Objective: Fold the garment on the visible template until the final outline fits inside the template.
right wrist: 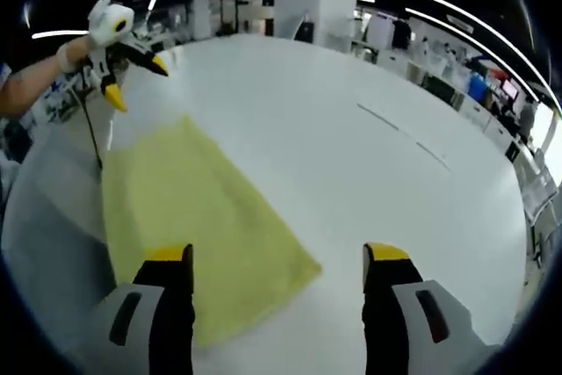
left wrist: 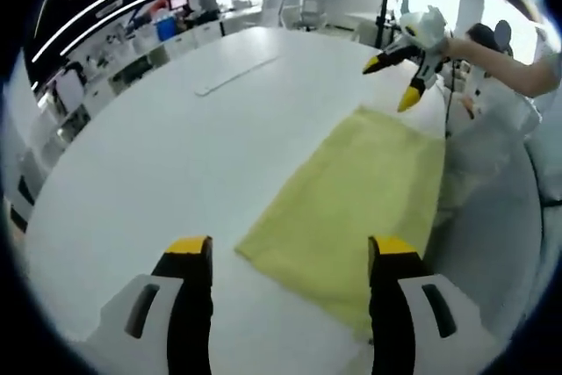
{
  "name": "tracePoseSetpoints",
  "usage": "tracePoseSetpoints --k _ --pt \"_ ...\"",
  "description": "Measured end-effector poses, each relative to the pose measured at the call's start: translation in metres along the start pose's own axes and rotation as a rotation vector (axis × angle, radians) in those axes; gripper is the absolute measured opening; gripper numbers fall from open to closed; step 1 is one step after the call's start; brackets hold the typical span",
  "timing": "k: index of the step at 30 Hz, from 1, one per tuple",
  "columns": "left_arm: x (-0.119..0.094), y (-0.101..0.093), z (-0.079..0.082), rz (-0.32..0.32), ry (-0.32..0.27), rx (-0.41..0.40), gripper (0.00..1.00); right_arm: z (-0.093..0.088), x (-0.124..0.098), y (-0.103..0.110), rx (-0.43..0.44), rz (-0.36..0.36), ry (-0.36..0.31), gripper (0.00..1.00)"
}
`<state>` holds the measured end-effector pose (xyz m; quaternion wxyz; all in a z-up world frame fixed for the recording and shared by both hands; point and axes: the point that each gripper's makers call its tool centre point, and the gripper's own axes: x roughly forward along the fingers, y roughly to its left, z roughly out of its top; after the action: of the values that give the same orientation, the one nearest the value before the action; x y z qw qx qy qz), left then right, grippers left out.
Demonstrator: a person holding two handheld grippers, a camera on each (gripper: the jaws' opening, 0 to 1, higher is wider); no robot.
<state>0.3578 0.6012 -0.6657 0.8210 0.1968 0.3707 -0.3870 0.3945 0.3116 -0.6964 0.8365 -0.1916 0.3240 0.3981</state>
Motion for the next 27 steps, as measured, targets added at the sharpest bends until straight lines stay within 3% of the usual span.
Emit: tracePoseSetpoints --k 4,10,14,22,27 --pt "-0.004 -0.005 0.0 -0.003 -0.007 -0.014 0.73 0.004 -0.005 0.011 0.01 0.027 -0.006 0.83" --pt "-0.012 -0.01 0.002 -0.004 -0.013 -0.012 0.81 0.001 -0.012 0.018 -0.019 0.019 0.021 0.99" --pt "-0.017 -0.01 0.0 0.011 0.001 -0.004 0.84 0.002 -0.017 0.022 -0.023 0.022 0.018 1.0" --pt "-0.029 -0.024 0.008 -0.015 -0.045 -0.02 0.9 0.007 -0.03 0.037 -0.04 0.041 0.008 1.0" --pt "-0.036 -0.027 0.012 0.014 -0.066 -0.003 0.92 0.011 -0.038 0.043 -0.056 0.03 0.006 1.0"
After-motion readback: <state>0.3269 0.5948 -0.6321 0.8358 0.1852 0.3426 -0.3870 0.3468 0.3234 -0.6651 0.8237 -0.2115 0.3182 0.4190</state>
